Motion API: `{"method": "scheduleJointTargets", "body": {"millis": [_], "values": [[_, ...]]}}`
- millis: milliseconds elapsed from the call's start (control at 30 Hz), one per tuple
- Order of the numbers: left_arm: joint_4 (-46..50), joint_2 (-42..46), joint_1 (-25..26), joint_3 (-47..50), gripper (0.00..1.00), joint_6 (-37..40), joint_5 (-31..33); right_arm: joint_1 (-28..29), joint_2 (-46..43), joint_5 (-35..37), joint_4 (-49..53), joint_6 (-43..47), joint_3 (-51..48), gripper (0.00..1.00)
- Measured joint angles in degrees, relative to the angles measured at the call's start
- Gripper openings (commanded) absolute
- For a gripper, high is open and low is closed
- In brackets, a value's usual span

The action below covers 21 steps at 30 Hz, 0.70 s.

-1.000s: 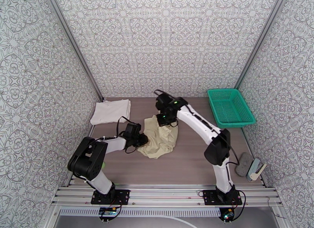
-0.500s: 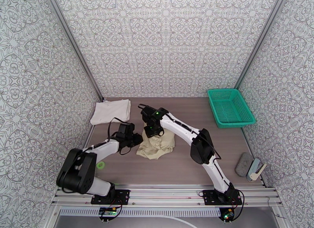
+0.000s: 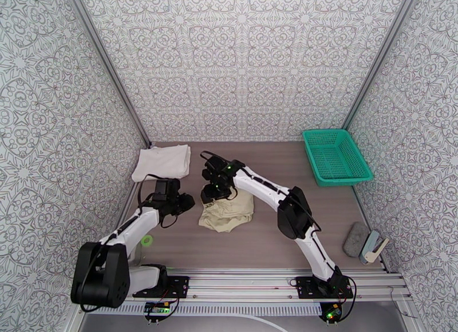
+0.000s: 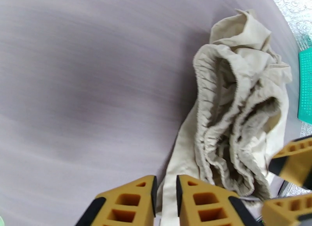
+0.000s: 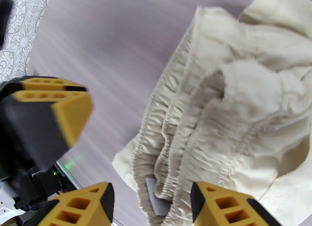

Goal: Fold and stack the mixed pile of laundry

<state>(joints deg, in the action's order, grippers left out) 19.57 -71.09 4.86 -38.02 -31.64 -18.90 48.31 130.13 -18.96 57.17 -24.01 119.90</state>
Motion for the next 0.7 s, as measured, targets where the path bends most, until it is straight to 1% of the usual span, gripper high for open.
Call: {"method": "scheduleJointTargets", "body": {"millis": [67, 133, 200, 267, 367, 433, 567, 700], "values": [[0.7, 1.9, 1.95, -0.37, 0.25, 0.02, -0.15, -1.11, -2.58, 0.26, -0.44, 0.13, -2.97, 0.51], [1.09, 3.15, 5.2, -1.25, 0.25, -0.02, -0.31, -2.75, -5.66, 0.61, -0.79, 0.52, -5.75, 0.47], [0.79, 3.58, 10.29, -2.91, 0.25, -0.24, -0.2, -6.08, -10.91, 0.66, -3.19, 0.94, -10.73, 0.45], [0.07, 2.95, 14.71, -4.66, 0.25, -0.28, -0.04, -9.05, -14.93, 0.68, -5.25, 0.92, -14.67, 0.43], [-1.01, -0.79, 19.82, -8.35, 0.24, -0.28, 0.81, -13.09, -18.29, 0.68, -9.09, 1.03, -19.02, 0.34], [-2.36, -5.2, 21.77, -11.19, 0.21, -0.31, 1.36, -14.64, -18.12, 0.68, -11.34, 1.2, -20.24, 0.3], [-4.04, -13.68, 23.71, -14.47, 0.19, -0.24, 3.26, -16.33, -13.88, 0.66, -15.65, 1.57, -20.28, 0.22], [-4.24, -18.36, 24.74, -14.82, 0.17, -0.35, 5.01, -17.75, -7.48, 0.48, -19.56, 1.55, -19.34, 0.2]]}}
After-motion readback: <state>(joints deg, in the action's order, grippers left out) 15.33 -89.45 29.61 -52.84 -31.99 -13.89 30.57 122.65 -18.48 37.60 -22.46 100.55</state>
